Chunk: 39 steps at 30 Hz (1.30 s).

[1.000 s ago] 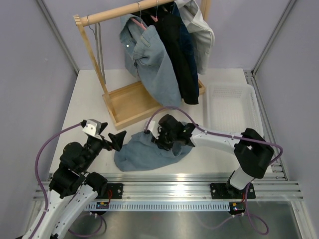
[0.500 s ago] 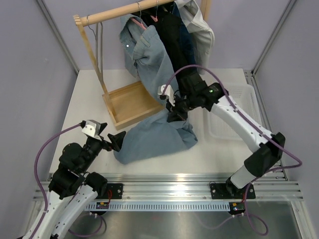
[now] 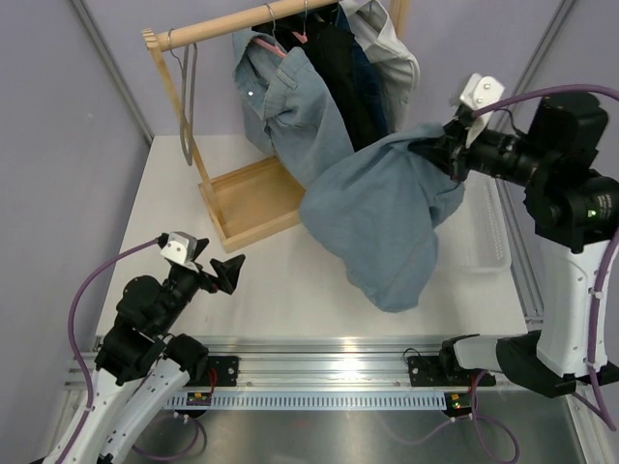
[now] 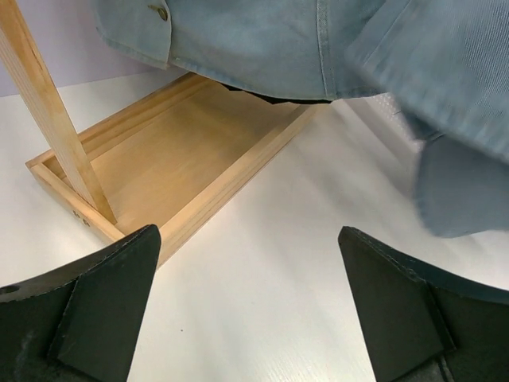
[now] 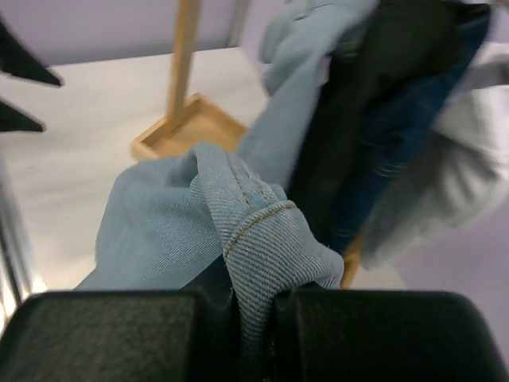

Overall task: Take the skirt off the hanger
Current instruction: Pick up the skirt from the center of the board, then place the skirt in the bin.

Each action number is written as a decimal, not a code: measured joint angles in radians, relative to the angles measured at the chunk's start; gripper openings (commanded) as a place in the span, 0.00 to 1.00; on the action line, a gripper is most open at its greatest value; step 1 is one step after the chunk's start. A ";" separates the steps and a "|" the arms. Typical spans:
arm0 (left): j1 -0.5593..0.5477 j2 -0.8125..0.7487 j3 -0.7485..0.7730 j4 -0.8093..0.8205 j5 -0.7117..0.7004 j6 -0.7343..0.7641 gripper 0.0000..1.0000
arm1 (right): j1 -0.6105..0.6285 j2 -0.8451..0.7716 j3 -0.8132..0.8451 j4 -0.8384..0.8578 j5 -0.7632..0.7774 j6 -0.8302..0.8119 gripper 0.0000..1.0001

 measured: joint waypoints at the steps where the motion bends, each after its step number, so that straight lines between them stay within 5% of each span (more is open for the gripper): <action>1: 0.000 0.002 0.000 -0.001 0.000 0.000 0.99 | -0.033 -0.003 0.017 0.010 -0.001 0.014 0.00; 17: 0.000 0.005 0.000 -0.007 0.001 0.000 0.99 | -0.720 0.132 0.144 0.380 -0.288 0.471 0.00; 24: 0.000 0.005 0.000 -0.007 0.002 0.001 0.99 | -0.776 0.174 0.015 0.440 -0.332 0.516 0.00; 39: 0.000 0.003 0.000 -0.007 0.016 0.005 0.99 | -0.776 0.075 -0.676 0.316 -0.217 0.191 0.00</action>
